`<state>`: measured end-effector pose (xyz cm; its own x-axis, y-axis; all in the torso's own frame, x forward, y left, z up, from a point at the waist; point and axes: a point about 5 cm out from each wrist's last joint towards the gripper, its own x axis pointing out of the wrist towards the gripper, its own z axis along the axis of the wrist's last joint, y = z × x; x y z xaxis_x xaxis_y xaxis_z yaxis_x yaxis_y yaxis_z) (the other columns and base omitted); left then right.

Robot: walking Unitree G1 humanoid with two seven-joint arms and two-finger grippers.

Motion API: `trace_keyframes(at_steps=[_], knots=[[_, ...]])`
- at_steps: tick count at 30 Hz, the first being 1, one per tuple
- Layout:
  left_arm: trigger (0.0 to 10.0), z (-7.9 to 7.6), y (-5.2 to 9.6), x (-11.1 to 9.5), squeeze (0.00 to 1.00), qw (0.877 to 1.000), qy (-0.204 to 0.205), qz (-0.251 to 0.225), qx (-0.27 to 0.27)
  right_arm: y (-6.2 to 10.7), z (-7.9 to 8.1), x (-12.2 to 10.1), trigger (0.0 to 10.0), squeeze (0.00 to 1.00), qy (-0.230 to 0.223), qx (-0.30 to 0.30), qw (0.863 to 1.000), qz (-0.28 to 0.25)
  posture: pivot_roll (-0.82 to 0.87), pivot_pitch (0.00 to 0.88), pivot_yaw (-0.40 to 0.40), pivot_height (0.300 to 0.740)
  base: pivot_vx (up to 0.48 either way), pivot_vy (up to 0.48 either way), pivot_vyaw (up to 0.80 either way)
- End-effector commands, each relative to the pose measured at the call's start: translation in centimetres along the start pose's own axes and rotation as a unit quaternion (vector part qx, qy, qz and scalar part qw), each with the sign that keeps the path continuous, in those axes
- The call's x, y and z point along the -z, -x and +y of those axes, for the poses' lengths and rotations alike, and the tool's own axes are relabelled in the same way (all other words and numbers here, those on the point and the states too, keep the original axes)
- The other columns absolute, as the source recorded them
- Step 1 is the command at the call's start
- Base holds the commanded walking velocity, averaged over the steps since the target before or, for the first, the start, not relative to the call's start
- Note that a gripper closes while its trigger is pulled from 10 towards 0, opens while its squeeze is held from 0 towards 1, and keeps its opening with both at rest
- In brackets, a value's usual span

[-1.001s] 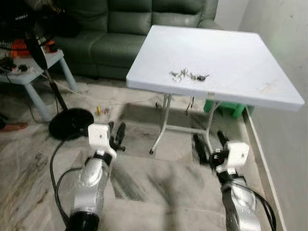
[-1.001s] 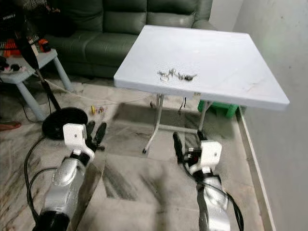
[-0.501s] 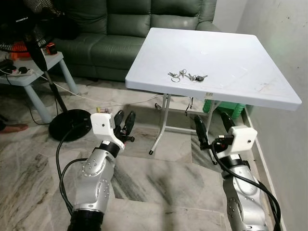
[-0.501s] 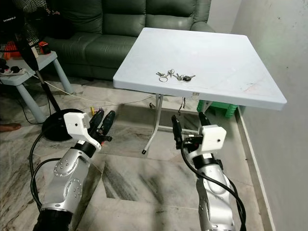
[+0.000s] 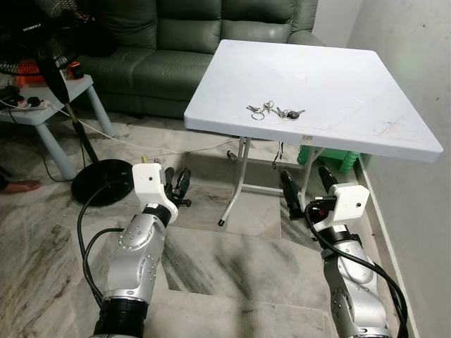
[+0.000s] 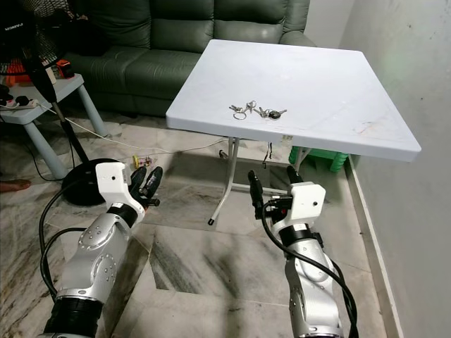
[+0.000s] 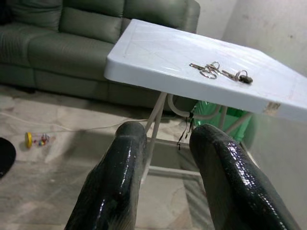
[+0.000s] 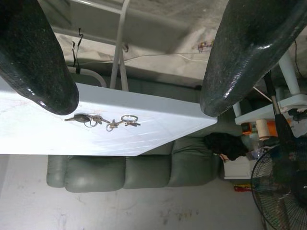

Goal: Hang keys on a hook

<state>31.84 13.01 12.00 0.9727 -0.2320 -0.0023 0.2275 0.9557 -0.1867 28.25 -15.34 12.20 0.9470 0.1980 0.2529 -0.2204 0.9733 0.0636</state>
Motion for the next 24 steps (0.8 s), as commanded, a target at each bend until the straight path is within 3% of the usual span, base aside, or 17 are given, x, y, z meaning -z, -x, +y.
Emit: trace_keyframes(at_steps=[1,16,24], knots=[[10.0,-0.3,-0.3,-1.1,0.00,1.000,-0.020,-0.018,0.014,0.0,-0.1,0.0,10.0,0.00,0.002,0.001,1.000,0.005,0.14,0.000,-0.016,0.740,0.000,0.000,0.00],[10.0,1.0,0.2,-1.1,0.00,0.999,-0.011,-0.029,0.012,0.4,-1.3,0.2,10.0,0.00,0.016,0.015,1.000,0.015,0.13,0.000,-0.022,0.740,0.383,0.000,0.00],[10.0,0.6,0.3,-0.7,0.00,0.999,-0.015,-0.023,0.029,0.4,-1.7,0.0,10.0,0.00,0.022,0.017,1.000,0.015,0.13,0.000,-0.024,0.740,0.450,0.000,0.00]])
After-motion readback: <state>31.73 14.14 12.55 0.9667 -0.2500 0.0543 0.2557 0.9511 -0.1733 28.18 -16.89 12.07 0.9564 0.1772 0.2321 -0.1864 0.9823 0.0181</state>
